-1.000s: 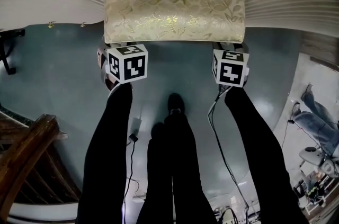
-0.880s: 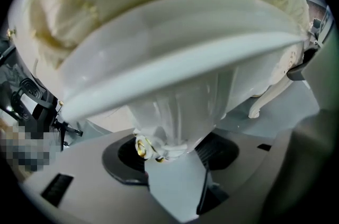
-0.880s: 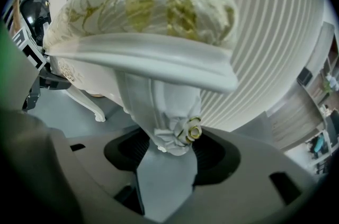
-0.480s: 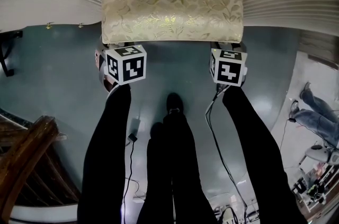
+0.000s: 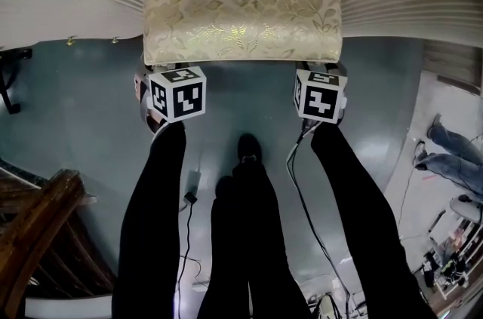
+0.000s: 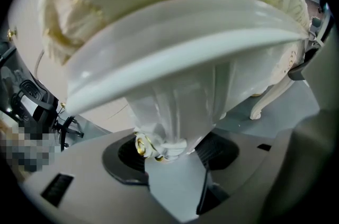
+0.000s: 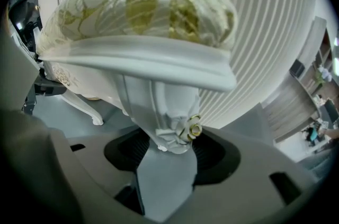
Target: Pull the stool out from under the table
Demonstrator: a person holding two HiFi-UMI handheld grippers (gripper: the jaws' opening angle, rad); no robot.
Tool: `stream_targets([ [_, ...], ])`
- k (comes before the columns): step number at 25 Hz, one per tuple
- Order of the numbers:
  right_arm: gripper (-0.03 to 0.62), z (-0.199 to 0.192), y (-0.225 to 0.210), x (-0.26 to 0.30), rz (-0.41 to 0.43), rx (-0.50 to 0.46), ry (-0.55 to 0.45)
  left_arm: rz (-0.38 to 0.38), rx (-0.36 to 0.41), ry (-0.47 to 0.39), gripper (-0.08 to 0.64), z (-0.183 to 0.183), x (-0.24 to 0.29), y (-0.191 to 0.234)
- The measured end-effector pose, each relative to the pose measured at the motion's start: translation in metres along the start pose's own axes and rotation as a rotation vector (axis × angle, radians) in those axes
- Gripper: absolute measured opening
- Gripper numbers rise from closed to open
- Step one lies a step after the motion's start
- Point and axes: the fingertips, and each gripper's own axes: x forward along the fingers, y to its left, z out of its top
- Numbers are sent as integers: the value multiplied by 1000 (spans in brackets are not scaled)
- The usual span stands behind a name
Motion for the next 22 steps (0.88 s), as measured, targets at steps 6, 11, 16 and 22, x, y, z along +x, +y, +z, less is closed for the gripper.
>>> stream_targets([
  [6,250,3,0,-2,-46,75,-7,1,5,17,279,7,2,4],
  [11,250,-2,-2,0,-38,67,-7,-3,-6,23,278,-3,-2,-2],
  [16,250,6,-10,9,-27,40,10,14,-48,-18,276,-6,-5,-9],
  [22,250,1,-4,1,-23,47,10,-8,-16,24,276,-6,-2,-8],
])
